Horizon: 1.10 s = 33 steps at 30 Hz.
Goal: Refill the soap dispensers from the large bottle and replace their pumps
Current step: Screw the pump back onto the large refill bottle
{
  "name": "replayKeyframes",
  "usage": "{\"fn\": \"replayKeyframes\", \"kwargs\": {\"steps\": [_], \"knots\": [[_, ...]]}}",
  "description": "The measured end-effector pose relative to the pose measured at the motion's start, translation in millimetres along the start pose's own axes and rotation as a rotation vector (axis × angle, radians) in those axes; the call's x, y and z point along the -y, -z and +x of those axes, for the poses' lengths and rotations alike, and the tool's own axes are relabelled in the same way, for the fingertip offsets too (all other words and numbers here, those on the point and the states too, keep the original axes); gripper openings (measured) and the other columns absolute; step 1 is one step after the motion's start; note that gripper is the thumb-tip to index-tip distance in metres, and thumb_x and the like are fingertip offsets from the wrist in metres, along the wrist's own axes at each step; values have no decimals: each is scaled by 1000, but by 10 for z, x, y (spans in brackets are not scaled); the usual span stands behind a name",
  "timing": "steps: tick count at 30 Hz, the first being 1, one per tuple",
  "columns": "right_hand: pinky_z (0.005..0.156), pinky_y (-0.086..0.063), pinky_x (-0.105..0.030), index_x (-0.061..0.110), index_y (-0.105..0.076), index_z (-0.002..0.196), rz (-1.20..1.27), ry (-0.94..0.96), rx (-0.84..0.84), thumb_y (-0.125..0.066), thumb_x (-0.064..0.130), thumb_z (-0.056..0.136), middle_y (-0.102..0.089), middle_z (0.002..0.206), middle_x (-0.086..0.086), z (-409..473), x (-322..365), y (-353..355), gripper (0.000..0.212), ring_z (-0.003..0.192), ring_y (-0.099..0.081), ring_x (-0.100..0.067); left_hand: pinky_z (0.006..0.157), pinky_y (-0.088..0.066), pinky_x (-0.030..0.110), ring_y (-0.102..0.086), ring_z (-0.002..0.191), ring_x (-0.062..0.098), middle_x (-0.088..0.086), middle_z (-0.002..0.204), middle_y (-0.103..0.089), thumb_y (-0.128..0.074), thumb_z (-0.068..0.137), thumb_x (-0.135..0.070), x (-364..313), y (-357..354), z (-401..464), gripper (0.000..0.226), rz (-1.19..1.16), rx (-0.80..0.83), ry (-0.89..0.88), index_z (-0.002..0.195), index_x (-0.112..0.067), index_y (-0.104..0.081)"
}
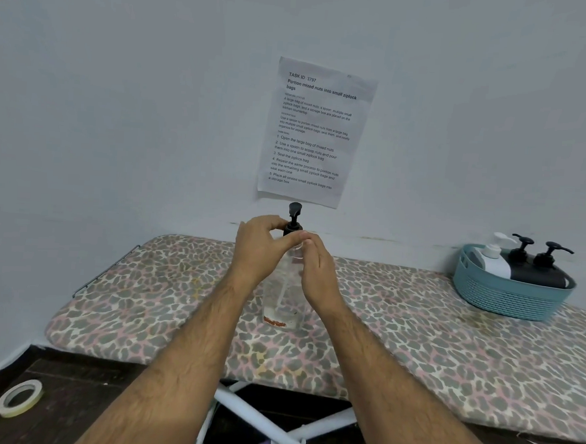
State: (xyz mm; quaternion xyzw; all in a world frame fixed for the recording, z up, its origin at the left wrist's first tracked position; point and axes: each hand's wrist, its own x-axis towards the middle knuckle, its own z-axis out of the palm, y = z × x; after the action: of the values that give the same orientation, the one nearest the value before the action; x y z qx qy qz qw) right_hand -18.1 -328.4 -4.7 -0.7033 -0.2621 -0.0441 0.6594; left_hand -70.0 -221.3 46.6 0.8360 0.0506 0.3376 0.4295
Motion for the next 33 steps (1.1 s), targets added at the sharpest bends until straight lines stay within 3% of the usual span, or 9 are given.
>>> {"fn": "replayKeyframes", "kwargs": {"steps": [2,3,8,11,14,18,24,29,33], "knots": [[76,-45,-20,31,-59,106,10,-12,11,-27,25,106,-66,105,8,-8,35,15,32,97,-63,-6,102,-42,51,-63,90,-4,-23,83,-70,-68,74,-64,46,28,46,31,49,29,-25,80,-34,-74],[74,-43,-18,33,-59,103,12,-14,14,-28,24,106,-66,104,8,-10,52,19,33,96,-63,-5,102,-41,52,-63,90,-2,-22,83,-71,-67,74,-65,51,43,64,33,63,47,-41,79,-33,-74],[75,-44,-21,36,-60,101,13,-48,25,-30,23,105,-66,100,13,11,75,24,33,90,-63,-1,77,-41,10,-61,85,-13,-18,86,-71,-73,84,-37,-7,136,122,10,-9,210,-37,87,-27,-73],[75,-43,-22,31,-60,103,16,-56,41,-30,21,105,-66,100,10,20,86,38,32,93,-63,-6,74,-38,0,-61,87,-15,-20,89,-72,-73,85,-36,23,166,168,12,-23,270,-1,92,-26,-75],[74,-42,-21,29,-59,103,18,-68,56,-30,21,105,-66,102,7,9,112,46,31,94,-63,-6,83,-41,10,-64,92,-8,-14,93,-74,-74,84,-35,60,161,155,18,-79,258,22,97,-22,-77],[73,-42,-15,26,-58,111,16,-85,87,-27,20,106,-65,109,5,-23,163,83,32,93,-61,0,100,-44,27,-62,106,-5,-17,106,-72,-72,86,-36,139,128,18,18,-148,232,56,105,-35,-72],[79,-43,-24,24,-54,126,19,-158,162,-29,35,107,-57,126,7,-41,263,126,33,112,-59,-17,104,-48,44,-53,127,13,1,145,-50,-66,73,-70,395,158,-392,86,-319,209,252,145,-31,-42],[114,-29,-47,33,-20,151,-27,-253,220,-17,78,86,-28,152,10,-91,230,202,79,141,-34,-21,87,-54,27,-59,113,6,-2,137,-55,-68,91,-28,534,135,-552,64,-337,247,326,147,-18,-39],[113,-32,-54,30,-23,152,-26,-305,143,-15,98,67,-34,154,3,-202,138,223,109,139,-38,-22,86,-56,31,-62,110,6,-12,122,-62,-67,92,-18,587,110,-599,53,-341,229,329,141,-19,-47]]}}
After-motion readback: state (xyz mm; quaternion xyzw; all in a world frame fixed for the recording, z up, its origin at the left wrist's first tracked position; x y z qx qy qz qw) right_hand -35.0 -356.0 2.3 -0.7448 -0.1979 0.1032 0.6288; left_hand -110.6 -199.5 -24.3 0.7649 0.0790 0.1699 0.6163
